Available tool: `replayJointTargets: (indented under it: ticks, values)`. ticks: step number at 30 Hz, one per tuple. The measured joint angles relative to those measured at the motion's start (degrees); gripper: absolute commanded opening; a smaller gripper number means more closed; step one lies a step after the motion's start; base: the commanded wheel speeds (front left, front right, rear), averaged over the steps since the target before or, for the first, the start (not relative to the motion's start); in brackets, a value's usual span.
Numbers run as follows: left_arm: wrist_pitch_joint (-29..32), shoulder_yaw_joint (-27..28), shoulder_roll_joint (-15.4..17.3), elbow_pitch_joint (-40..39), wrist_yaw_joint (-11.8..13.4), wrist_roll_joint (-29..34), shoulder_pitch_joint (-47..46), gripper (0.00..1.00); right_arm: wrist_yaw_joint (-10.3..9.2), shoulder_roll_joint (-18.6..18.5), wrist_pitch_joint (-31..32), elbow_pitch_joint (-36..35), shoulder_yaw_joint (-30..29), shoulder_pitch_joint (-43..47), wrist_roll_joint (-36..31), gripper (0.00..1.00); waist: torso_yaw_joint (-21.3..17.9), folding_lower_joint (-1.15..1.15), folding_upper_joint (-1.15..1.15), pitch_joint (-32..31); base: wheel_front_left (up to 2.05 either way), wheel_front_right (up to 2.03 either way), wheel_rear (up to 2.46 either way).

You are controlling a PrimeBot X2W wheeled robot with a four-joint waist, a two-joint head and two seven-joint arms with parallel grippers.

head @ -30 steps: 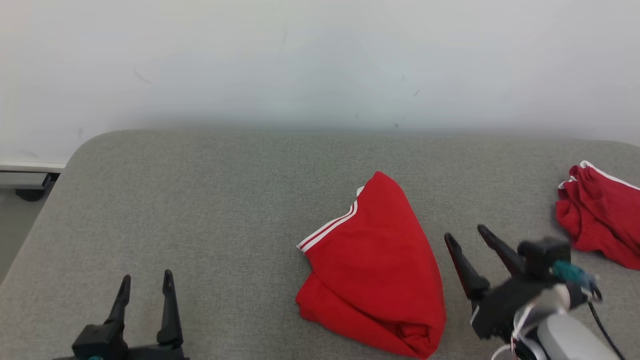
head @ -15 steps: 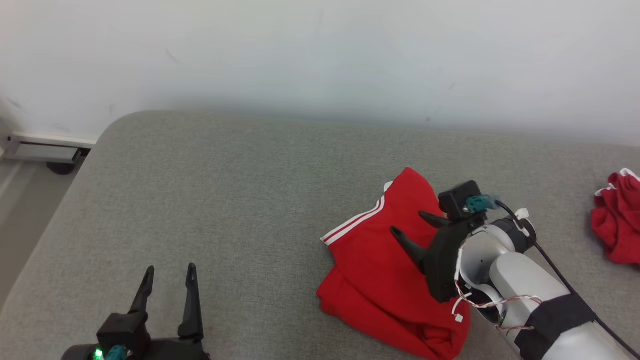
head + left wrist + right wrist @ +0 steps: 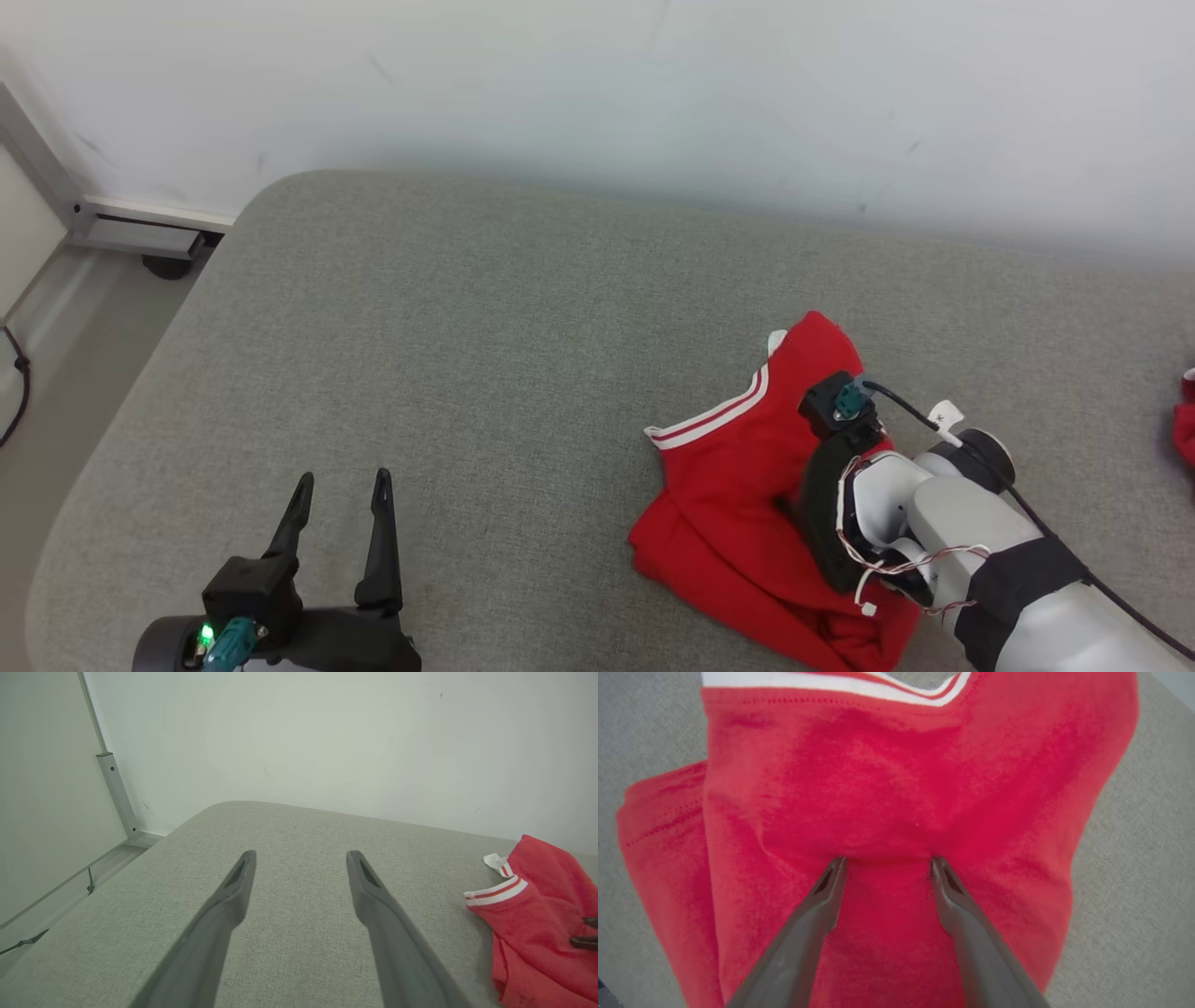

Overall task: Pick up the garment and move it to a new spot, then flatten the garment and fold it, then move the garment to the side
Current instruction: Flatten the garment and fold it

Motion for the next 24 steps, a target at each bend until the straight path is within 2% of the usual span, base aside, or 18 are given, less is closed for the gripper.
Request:
replayJointTargets:
  ticks: [1, 7, 12, 16, 19, 24]
  values:
    - [0.0, 0.1, 0.0, 0.0, 0.0, 0.0, 0.0, 1.00, 0.01, 0.2, 0.2, 0.2, 0.3, 0.0, 0.0, 0.00, 0.2, 0.00, 0.00, 0.1, 0.00, 0.00, 0.00]
    - [0.3, 1.2, 0.0, 0.1, 0.0, -0.4, 0.2, 1.00, 0.01, 0.5, -2.8, -1.6, 2.6, -2.5, 1.8, 0.00, -0.1, 0.00, 0.00, 0.2, 0.00, 0.00, 0.00]
    - [0.4, 1.8, 0.0, 0.2, 0.0, -0.5, 0.4, 1.00, 0.07, -0.5, -9.6, -5.1, 1.0, -4.3, 5.0, 0.00, -1.5, 0.00, 0.00, 0.0, 0.00, 0.00, 0.00]
    - [0.4, 2.1, 0.0, 0.1, 0.0, -0.6, 0.6, 1.00, 0.07, -3.3, -16.9, -8.9, -2.2, -3.7, 7.7, 0.00, -3.1, 0.00, 0.00, -0.2, 0.00, 0.00, 0.00]
    - [0.4, 2.2, 0.0, 0.0, 0.0, -0.6, 0.7, 1.00, 0.08, -5.9, -21.9, -11.2, -4.9, -0.4, 9.5, 0.00, -4.3, 0.00, 0.00, -0.3, 0.00, 0.00, 0.00]
    - [0.4, 2.6, 0.1, 0.0, 0.0, -0.9, 2.7, 1.00, 0.08, -9.7, -28.5, -13.7, -7.3, 9.9, 10.7, 0.00, -6.5, 0.00, 0.00, -0.7, 0.00, 0.00, 0.00]
